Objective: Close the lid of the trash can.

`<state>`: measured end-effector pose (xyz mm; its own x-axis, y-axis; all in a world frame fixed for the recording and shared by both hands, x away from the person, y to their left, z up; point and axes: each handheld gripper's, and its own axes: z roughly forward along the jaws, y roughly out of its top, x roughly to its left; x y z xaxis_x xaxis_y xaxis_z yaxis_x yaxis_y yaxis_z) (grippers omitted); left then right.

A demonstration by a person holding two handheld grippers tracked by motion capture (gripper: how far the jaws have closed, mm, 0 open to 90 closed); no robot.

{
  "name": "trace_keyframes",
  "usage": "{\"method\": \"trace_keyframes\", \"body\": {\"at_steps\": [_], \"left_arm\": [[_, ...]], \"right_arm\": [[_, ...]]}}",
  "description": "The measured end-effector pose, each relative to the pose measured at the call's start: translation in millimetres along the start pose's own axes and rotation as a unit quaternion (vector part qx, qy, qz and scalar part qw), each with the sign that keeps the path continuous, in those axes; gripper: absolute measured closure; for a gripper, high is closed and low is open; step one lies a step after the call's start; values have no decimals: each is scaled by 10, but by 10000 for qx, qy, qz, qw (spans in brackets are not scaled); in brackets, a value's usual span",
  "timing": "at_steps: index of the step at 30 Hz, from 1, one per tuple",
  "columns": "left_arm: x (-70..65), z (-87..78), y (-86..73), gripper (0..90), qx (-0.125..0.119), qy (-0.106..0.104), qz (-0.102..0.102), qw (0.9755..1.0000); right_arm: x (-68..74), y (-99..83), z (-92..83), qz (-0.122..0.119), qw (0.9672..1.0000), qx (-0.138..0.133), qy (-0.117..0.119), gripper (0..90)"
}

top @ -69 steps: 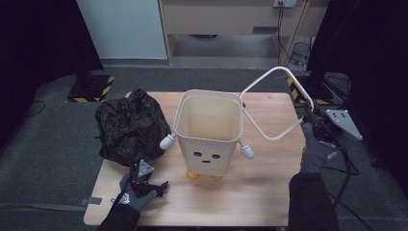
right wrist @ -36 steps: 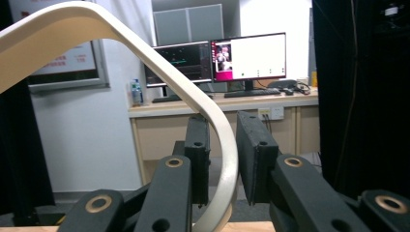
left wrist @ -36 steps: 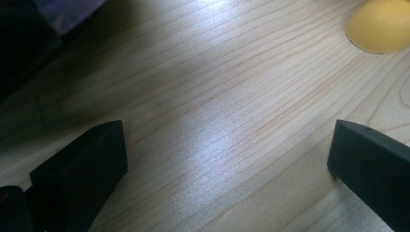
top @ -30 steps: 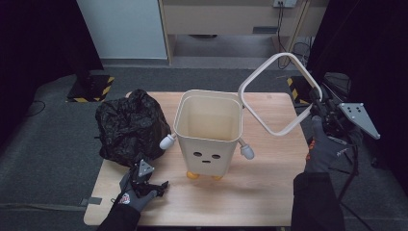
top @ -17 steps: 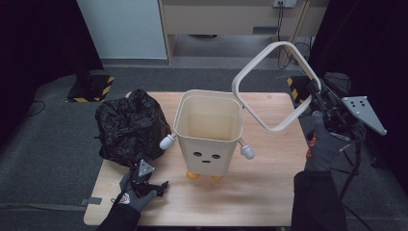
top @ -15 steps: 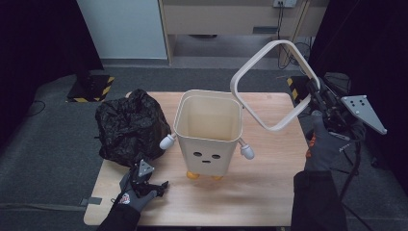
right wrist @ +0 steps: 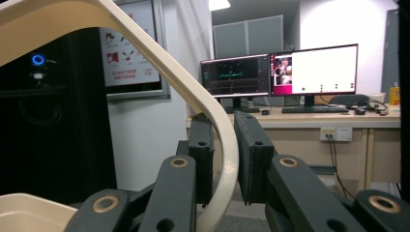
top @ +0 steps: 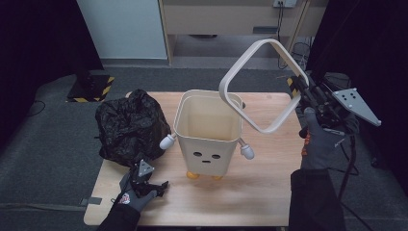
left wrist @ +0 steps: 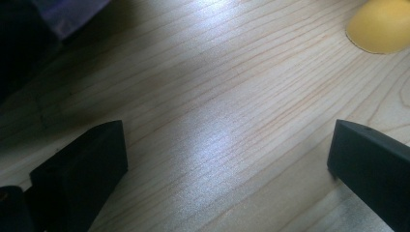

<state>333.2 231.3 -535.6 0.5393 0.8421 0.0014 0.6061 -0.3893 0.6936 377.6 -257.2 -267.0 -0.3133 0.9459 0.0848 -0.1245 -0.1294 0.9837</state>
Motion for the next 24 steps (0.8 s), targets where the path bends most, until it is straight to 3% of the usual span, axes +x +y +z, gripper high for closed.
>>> {"method": "trace_keyframes", "body": {"at_steps": [12, 24], "left_arm": [[0, 0, 0, 0, -1, 0, -1, 10000], [0, 0, 0, 0, 0, -1, -2, 10000]], "right_arm": [[122, 18, 123, 10, 9988, 247, 433, 791], [182, -13, 245, 313, 9943, 417, 932, 792]]}}
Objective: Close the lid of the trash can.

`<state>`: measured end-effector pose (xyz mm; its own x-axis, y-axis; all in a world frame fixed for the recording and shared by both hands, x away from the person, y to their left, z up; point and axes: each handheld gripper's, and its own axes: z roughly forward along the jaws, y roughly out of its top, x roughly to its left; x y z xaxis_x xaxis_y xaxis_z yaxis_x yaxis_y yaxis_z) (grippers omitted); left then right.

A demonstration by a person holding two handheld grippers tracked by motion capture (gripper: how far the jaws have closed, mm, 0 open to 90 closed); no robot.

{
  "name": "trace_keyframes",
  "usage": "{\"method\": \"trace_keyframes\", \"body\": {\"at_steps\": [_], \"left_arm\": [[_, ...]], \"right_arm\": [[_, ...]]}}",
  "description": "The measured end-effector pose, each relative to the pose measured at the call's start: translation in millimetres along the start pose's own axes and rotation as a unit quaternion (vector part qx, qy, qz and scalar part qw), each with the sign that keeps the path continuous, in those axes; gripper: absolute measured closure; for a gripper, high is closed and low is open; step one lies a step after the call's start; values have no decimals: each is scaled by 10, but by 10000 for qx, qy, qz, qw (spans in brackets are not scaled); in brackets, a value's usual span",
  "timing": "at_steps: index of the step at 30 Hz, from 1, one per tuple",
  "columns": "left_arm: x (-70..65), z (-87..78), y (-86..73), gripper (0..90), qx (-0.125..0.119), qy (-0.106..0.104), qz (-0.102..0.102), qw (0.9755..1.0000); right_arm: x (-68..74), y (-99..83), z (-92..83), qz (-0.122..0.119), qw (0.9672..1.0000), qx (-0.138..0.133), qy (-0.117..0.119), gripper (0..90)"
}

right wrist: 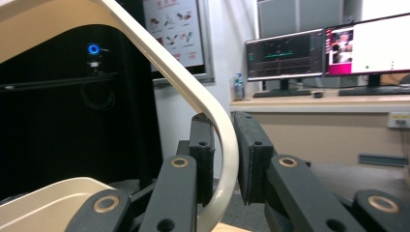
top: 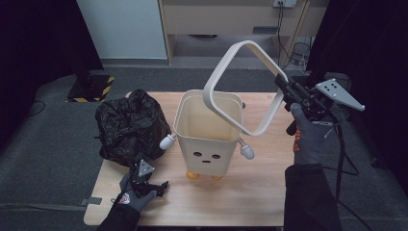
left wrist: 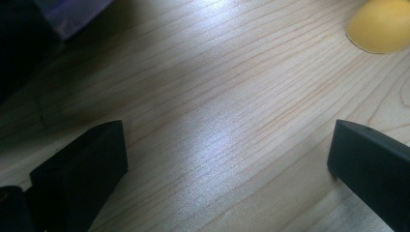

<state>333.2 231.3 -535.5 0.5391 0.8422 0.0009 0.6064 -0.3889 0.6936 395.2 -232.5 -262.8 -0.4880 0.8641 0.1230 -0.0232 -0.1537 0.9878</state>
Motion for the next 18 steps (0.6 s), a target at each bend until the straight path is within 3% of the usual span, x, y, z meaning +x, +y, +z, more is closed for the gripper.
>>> {"method": "trace_keyframes", "body": {"at_steps": [18], "left_arm": [[0, 0, 0, 0, 1, -1, 0, 10000]], "right_arm": [[88, -59, 194, 215, 9976, 373, 549, 792]]}}
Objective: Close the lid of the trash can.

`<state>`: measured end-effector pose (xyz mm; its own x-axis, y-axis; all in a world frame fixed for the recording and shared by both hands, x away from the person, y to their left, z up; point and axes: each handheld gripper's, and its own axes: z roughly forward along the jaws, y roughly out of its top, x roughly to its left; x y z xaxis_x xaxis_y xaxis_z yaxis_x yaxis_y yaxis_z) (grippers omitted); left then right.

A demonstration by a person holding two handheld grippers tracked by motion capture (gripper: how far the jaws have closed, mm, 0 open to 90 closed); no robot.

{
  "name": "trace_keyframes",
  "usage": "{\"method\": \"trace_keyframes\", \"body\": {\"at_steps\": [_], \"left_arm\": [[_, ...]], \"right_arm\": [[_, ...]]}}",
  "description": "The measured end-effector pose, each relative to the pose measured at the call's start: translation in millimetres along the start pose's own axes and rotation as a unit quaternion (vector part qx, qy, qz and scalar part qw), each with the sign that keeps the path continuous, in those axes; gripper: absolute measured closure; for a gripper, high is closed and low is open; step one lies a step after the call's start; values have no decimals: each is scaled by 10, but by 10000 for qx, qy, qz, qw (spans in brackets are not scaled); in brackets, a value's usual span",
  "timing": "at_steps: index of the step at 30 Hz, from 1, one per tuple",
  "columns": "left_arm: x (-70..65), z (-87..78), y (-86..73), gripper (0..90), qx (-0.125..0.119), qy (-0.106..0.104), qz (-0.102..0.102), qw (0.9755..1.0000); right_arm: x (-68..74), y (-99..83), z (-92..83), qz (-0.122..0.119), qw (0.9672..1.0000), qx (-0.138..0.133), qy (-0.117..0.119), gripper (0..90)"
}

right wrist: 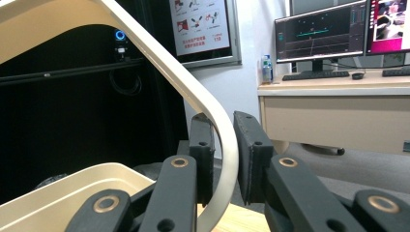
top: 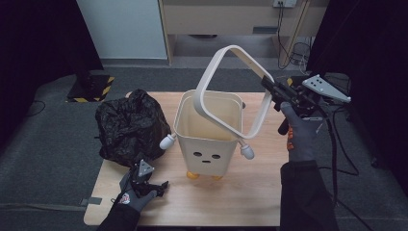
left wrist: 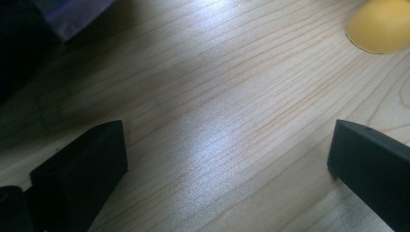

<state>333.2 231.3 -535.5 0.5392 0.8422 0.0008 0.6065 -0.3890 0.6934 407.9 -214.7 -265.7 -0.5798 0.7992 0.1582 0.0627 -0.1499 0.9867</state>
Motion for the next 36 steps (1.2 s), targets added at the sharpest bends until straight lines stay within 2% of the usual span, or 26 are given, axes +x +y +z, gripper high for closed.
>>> {"method": "trace_keyframes", "body": {"at_steps": [7, 21, 27, 36], "left_arm": [[1, -1, 1, 0, 6, -3, 2, 10000], [0, -1, 0, 0, 6, -3, 3, 10000], [0, 0, 0, 0, 2, -1, 3, 10000], [-1, 1, 0, 0, -6, 1, -4, 10000]], "right_arm": [[45, -16, 87, 59, 9998, 121, 161, 793], [109, -115, 224, 93, 9990, 360, 231, 792], [146, -192, 331, 130, 9977, 604, 281, 790], [206, -231, 427, 2, 9956, 915, 223, 781]]}}
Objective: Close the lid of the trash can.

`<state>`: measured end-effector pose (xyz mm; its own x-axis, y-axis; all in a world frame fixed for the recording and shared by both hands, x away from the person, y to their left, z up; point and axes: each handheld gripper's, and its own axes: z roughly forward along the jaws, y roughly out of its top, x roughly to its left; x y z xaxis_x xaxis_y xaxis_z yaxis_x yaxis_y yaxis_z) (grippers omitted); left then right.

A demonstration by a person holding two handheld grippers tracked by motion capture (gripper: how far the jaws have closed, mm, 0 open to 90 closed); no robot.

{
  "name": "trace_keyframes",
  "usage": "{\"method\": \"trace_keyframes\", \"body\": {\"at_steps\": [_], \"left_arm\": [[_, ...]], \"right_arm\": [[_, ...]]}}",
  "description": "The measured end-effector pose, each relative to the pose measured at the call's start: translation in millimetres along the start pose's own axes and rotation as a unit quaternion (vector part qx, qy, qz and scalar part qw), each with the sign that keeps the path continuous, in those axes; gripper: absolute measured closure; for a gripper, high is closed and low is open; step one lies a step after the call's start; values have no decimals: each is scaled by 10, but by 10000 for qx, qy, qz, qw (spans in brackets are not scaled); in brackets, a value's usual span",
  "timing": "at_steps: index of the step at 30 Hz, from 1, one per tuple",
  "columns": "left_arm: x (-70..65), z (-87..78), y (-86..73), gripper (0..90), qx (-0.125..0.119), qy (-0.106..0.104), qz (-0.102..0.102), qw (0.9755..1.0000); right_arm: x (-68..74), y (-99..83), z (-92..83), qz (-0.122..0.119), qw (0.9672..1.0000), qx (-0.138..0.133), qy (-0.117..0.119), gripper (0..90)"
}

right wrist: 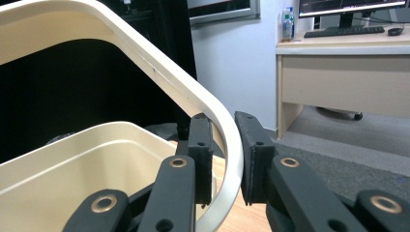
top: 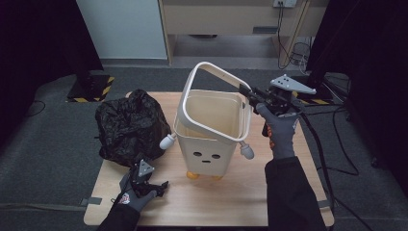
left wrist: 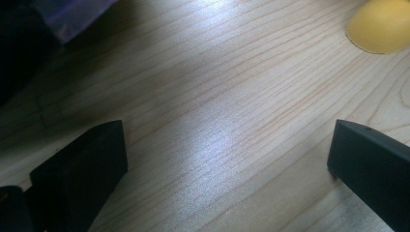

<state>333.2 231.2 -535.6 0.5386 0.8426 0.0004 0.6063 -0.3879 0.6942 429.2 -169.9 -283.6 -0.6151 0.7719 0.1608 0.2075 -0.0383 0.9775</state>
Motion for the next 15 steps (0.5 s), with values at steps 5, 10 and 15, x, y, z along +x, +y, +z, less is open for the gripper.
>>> {"method": "trace_keyframes", "body": {"at_steps": [5, 10, 15], "left_arm": [[0, 0, 0, 0, -1, 1, -2, 10000], [0, 0, 0, 0, 0, 0, -1, 10000], [0, 0, 0, 0, 0, 0, -1, 10000]], "right_arm": [[13, -23, 60, -140, 9998, 161, -50, 773], [31, -88, 150, -278, 9987, 419, -67, 765], [35, -122, 193, -292, 9981, 532, -66, 751]]}}
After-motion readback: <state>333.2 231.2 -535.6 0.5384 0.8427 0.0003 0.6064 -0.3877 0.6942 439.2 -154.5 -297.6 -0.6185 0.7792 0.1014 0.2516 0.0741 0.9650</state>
